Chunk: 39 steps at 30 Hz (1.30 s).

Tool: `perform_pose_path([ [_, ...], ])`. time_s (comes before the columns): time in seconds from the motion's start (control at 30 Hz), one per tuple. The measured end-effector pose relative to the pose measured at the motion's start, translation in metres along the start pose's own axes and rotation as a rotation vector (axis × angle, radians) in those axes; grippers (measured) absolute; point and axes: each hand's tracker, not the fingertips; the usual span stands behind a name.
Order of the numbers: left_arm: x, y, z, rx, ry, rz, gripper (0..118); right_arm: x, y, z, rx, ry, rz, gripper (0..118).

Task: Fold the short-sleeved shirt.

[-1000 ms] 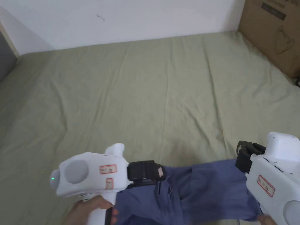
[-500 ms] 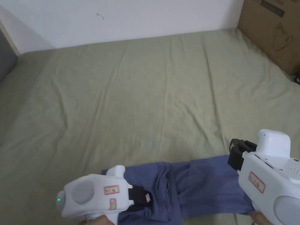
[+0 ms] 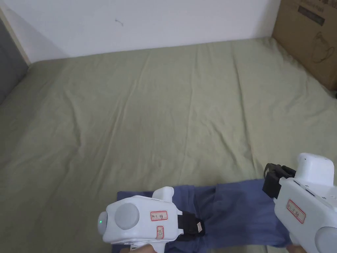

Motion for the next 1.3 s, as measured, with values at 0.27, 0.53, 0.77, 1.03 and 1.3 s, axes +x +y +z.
perform_pose_path([
  [0.27, -0.042, 0.0, 0.081, 0.149, -0.036, 0.022, 3, -0.009, 0.007, 0.0, 0.013, 0.002, 0.025, 0],
  [0.53, -0.15, -0.021, 0.152, 0.276, -0.084, 0.216, 33, -0.035, 0.005, -0.006, -0.006, 0.026, 0.082, 0],
  [0.77, -0.186, -0.019, 0.122, 0.249, -0.166, 0.315, 113, -0.058, 0.002, -0.015, -0.03, 0.047, 0.122, 0],
  [1.03, -0.187, 0.004, 0.078, 0.221, -0.369, 0.409, 35, -0.068, 0.002, -0.021, -0.052, 0.042, 0.162, 0],
  [1.3, -0.192, 0.017, 0.085, 0.145, -0.255, 0.34, 10, -0.054, 0.007, -0.026, -0.065, -0.007, 0.161, 0],
])
